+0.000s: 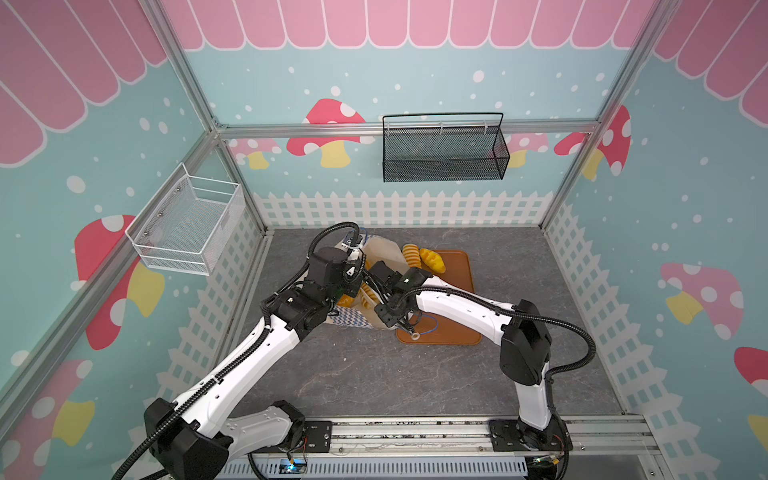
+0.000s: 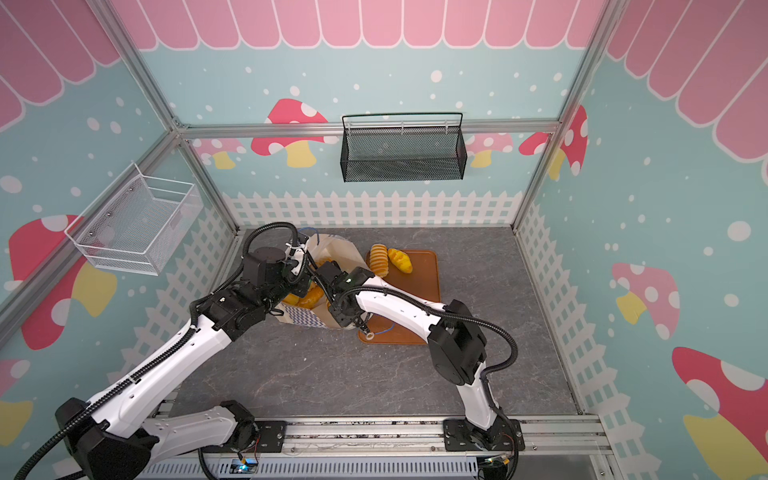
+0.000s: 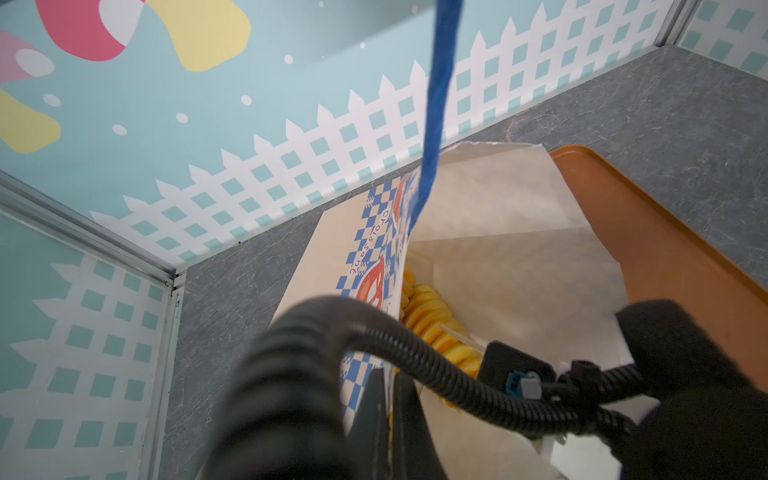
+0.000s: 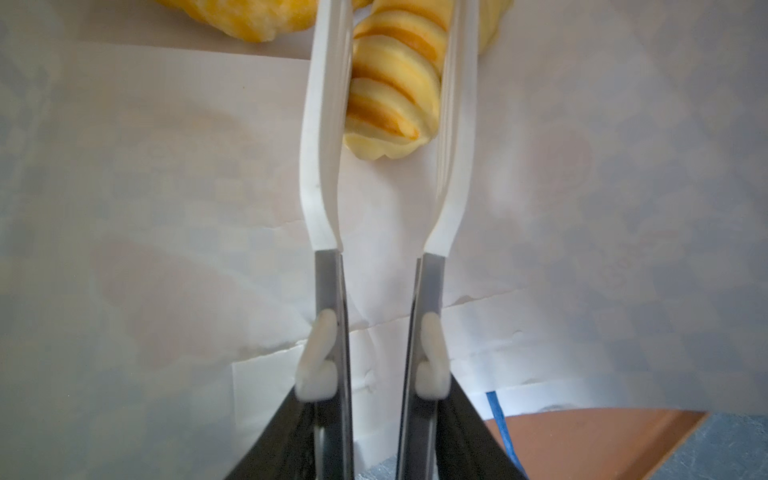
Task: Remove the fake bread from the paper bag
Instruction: 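Close the tongs on a yellow twisted bread inside the bag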
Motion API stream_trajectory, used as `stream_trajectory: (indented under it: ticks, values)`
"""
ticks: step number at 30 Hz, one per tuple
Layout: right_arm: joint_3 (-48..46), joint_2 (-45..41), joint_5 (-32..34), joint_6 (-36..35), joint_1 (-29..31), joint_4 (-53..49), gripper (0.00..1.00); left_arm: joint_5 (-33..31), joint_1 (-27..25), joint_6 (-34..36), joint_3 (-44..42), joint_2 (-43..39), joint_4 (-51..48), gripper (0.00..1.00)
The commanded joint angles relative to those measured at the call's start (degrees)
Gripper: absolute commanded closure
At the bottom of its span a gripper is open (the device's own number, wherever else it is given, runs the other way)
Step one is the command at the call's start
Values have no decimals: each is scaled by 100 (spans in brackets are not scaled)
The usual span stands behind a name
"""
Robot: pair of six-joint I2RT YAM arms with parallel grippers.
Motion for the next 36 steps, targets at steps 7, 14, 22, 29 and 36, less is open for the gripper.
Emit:
stream_trajectory:
  ticks: [7, 14, 22, 29, 36]
  values:
    - [-27, -57, 371, -41, 36, -504, 59, -25, -11, 202, -32, -163, 165, 100]
    - [-229, -392, 605, -7, -157, -642, 57, -52, 1, 221, -60, -172, 160, 100]
    - [167, -452, 423, -41, -167, -687, 56, -13, 6, 177, -49, -174, 141, 100]
    - [308, -498, 156, -59, -124, -675, 50, 8, 1, 116, -7, -103, 101, 100]
    - [320, -497, 87, -50, -116, -730, 47, 36, 1, 97, 25, -75, 96, 100]
